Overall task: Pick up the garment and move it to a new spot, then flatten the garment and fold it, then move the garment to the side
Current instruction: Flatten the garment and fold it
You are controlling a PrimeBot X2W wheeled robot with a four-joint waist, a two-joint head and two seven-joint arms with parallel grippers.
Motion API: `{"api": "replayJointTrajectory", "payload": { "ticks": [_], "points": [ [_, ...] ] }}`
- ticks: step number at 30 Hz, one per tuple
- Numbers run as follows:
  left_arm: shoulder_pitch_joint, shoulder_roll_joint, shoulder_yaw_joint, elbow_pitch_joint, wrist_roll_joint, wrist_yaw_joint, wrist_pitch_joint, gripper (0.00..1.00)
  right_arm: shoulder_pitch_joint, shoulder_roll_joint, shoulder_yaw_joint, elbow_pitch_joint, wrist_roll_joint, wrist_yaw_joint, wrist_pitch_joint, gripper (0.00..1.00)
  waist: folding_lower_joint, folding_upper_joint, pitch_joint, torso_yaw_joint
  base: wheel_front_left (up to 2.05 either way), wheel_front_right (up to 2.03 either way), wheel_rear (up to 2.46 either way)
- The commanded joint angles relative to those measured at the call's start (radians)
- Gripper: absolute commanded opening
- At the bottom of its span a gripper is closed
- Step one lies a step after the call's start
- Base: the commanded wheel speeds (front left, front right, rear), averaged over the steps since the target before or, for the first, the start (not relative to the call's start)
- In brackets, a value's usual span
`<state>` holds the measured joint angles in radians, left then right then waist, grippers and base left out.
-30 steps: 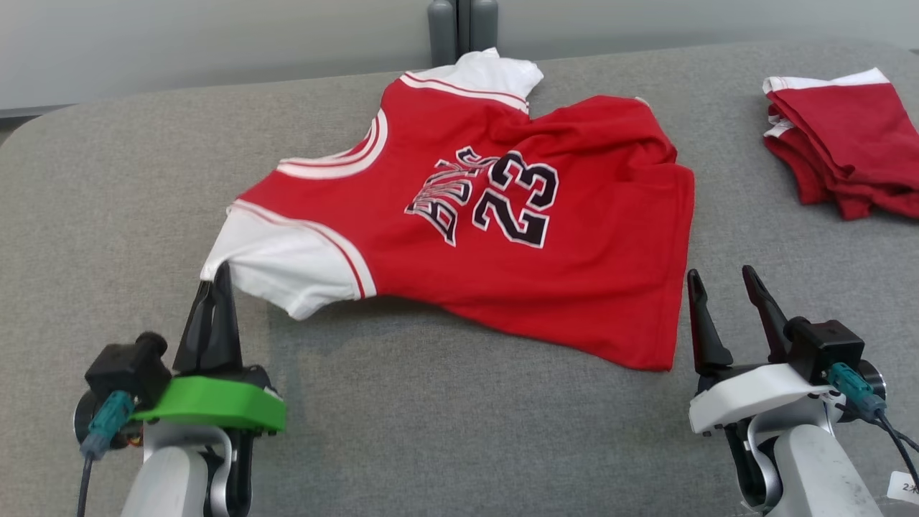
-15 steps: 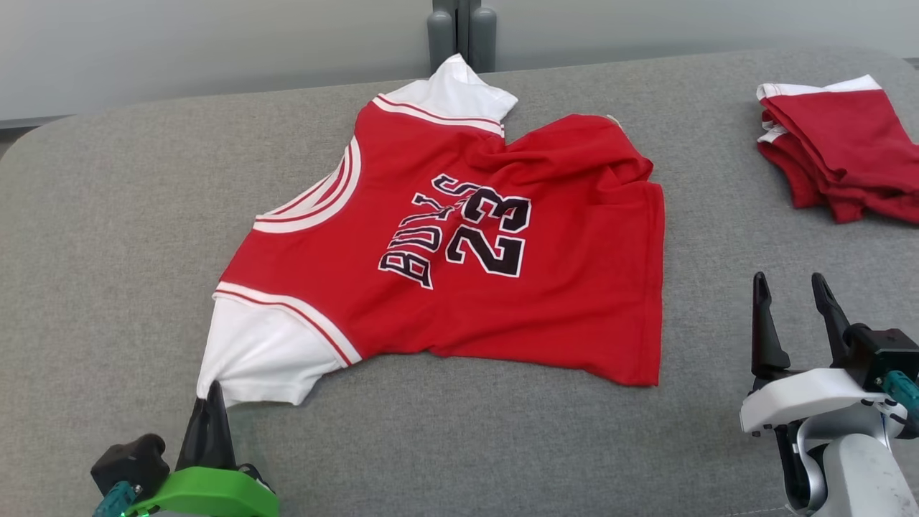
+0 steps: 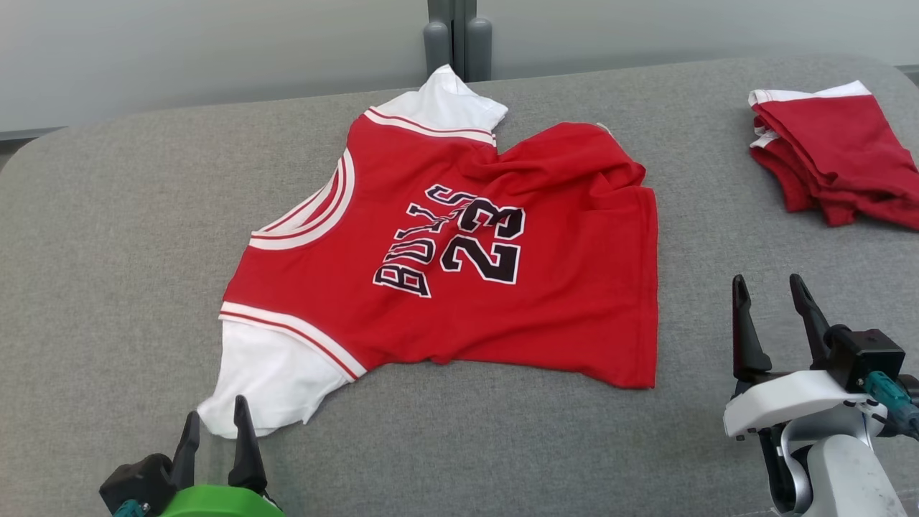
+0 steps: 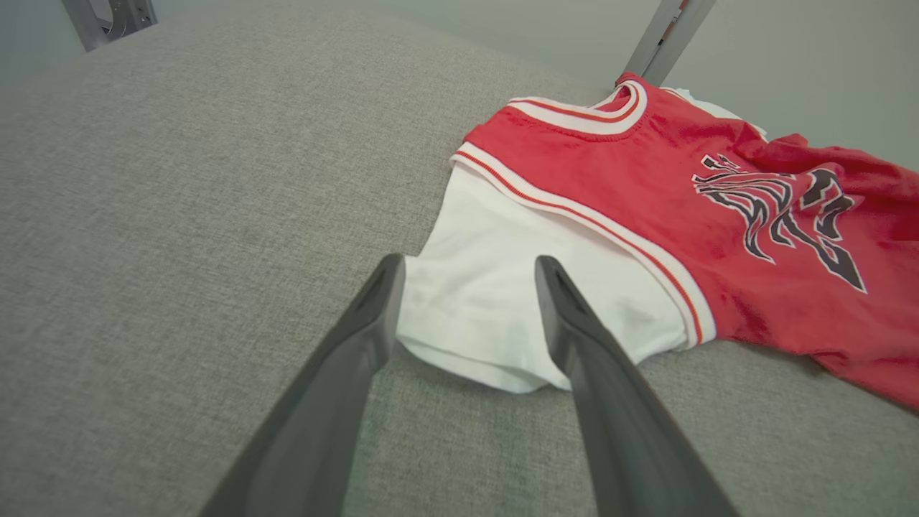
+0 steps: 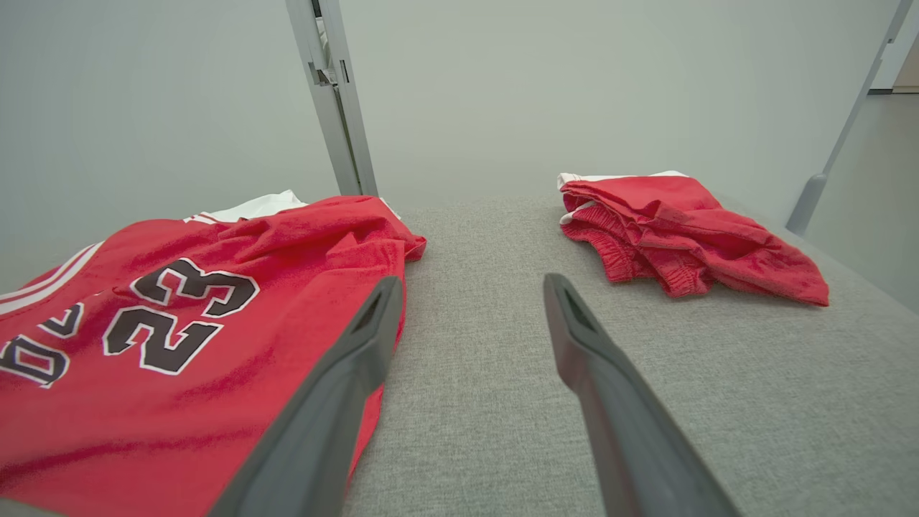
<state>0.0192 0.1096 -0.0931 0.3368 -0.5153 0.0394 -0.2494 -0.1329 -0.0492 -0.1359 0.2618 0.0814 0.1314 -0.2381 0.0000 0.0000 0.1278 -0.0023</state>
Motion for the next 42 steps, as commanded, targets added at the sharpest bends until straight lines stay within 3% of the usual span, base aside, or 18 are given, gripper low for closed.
{"api": "replayJointTrajectory", "payload": {
  "ticks": [1,15,30,42],
  "points": [
    [-0.02,0.0,0.0,0.0,0.012,-0.006,-0.008,1.0,0.002,-0.002,0.01,0.004,0.01,-0.002,-0.003,1.0,0.0,0.0,-0.007,0.001,0.0,0.0,0.0],
    [-0.099,-0.03,-0.049,-0.072,0.111,-0.065,-0.016,1.0,0.011,-0.002,0.109,0.014,0.065,-0.002,-0.023,1.0,0.0,0.0,-0.074,0.0,0.0,0.0,0.0],
    [-0.03,-0.055,-0.031,-0.096,0.14,-0.064,-0.016,1.0,-0.015,-0.002,0.197,0.036,0.098,-0.002,-0.028,1.0,0.0,0.0,-0.107,-0.006,0.0,0.0,0.0],
    [-0.026,-0.058,-0.031,-0.095,0.149,-0.061,-0.016,1.0,0.014,-0.003,0.196,0.086,0.113,-0.002,-0.027,1.0,0.0,0.0,-0.101,0.01,0.0,0.0,0.0]
  ]
}}
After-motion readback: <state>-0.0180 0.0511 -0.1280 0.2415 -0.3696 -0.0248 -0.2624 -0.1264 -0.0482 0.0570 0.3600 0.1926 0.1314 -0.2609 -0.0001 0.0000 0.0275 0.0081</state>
